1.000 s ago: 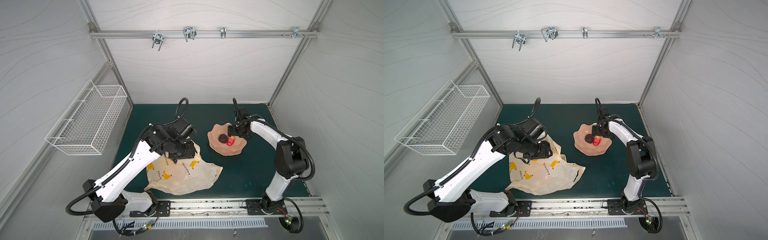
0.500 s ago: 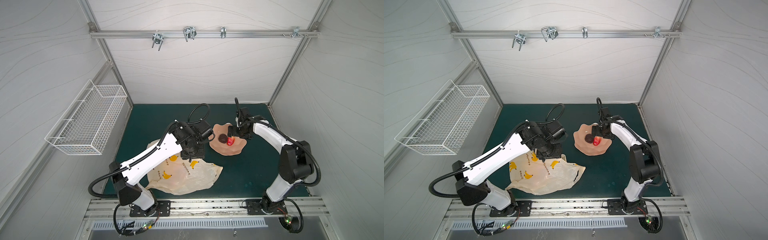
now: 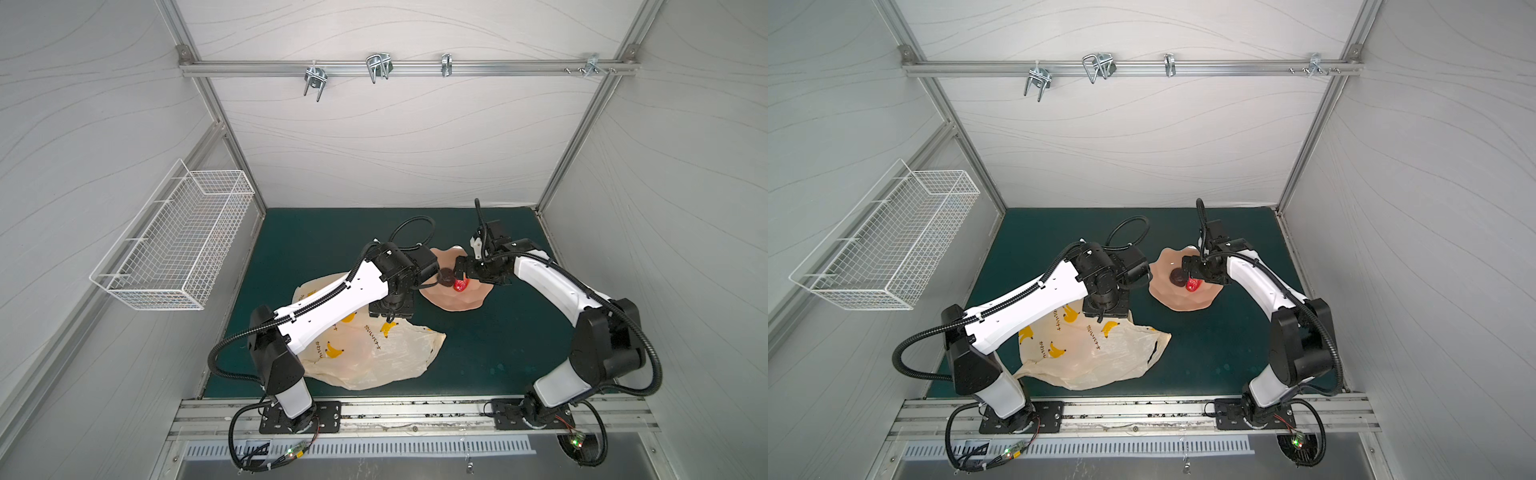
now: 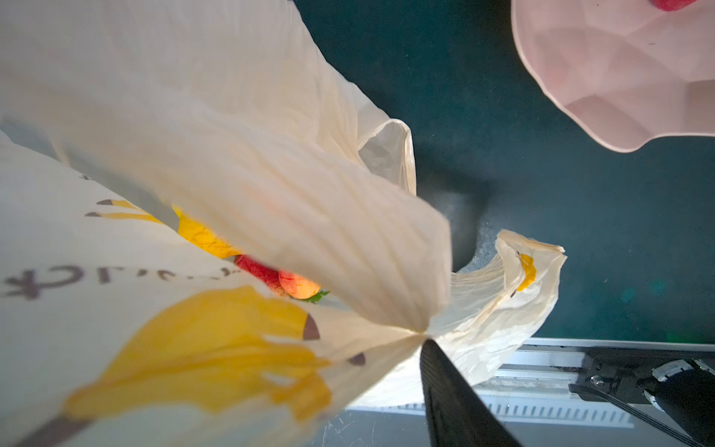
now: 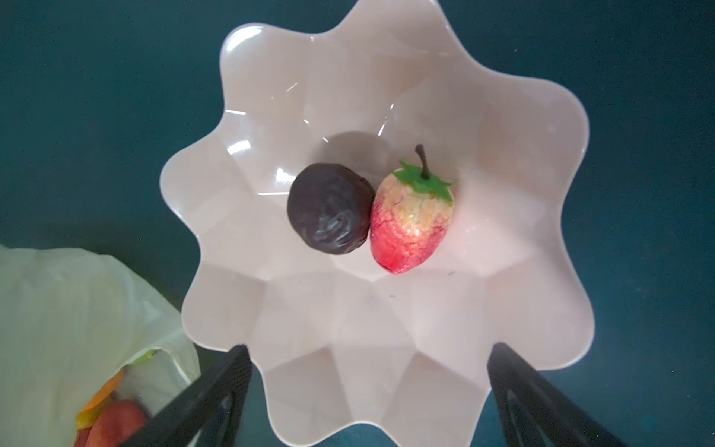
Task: Place the fruits into the plastic bag
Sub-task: Open the plastic bag at the center of the table.
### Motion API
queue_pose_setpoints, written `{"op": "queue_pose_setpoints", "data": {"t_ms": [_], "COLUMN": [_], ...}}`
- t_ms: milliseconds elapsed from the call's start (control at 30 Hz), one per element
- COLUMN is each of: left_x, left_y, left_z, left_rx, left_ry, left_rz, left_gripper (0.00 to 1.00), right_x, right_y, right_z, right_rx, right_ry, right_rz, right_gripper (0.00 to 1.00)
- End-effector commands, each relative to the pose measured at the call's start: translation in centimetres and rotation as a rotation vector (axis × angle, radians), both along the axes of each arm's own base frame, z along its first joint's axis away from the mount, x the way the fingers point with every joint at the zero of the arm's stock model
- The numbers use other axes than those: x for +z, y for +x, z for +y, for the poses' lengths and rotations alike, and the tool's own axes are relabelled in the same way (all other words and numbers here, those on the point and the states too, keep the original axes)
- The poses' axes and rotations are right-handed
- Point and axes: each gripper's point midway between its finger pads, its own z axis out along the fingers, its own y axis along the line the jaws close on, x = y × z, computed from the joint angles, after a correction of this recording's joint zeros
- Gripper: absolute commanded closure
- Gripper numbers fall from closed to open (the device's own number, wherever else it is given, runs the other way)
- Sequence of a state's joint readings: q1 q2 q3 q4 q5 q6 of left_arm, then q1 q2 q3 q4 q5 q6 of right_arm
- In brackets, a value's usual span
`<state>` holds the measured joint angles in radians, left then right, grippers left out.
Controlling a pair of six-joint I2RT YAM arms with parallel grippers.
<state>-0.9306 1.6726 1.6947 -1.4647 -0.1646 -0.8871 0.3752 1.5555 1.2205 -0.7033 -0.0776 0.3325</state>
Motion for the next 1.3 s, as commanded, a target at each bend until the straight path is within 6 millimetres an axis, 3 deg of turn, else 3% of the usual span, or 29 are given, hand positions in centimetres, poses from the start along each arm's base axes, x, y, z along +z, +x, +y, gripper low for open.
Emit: {"op": "queue_pose_setpoints", "data": {"t_ms": [0, 167, 400, 467, 600, 700, 900, 1033, 1133, 1267], "left_x": [1.7, 1.9, -0.3, -0.8, -0.9, -0.2, 1.6, 2.1, 2.0, 2.2], "left_y": [0.9, 1.3, 0.9, 0.6, 0.0, -0.2, -1.3, -2.0, -2.4, -2.6], "left_z": [-0.5, -1.6, -0.6, -0.4, 0.5, 1.9, 3.4, 2.8, 2.7, 2.9], "left_rx": [0.03, 0.089, 0.064, 0.045, 0.008, -0.01, -0.031, -0.068, -0.083, -0.098], "left_ry": [-0.044, -0.146, -0.023, 0.005, 0.046, 0.088, 0.055, -0.042, -0.076, -0.085], "left_rz": [-0.074, -0.114, -0.047, -0.018, 0.001, -0.012, -0.042, -0.052, -0.054, -0.055], "left_gripper": [0.43, 0.42, 0.46, 0.53, 0.84, 1.0, 1.0, 1.0, 1.0, 1.0], "right_x": [1.1, 1.5, 1.3, 1.4, 1.8, 3.1, 6.8, 8.1, 9.3, 10.0], "right_y": [-1.3, -2.2, -2.8, -2.8, -3.0, -3.9, -9.0, -13.0, -14.7, -15.9], "right_z": [1.2, 1.6, 1.9, 2.1, 3.0, 5.1, 11.2, 15.3, 17.6, 19.1], "right_rx": [0.059, 0.079, 0.1, 0.107, 0.129, 0.196, 0.425, 0.573, 0.638, 0.675], "right_ry": [0.045, 0.085, 0.111, 0.121, 0.173, 0.298, 0.607, 0.708, 0.771, 0.836], "right_rz": [-0.02, -0.023, -0.014, -0.014, -0.008, -0.006, 0.056, 0.101, 0.104, 0.104], "right_gripper": [0.02, 0.02, 0.01, 0.02, 0.01, 0.01, 0.02, 0.03, 0.04, 0.06]}}
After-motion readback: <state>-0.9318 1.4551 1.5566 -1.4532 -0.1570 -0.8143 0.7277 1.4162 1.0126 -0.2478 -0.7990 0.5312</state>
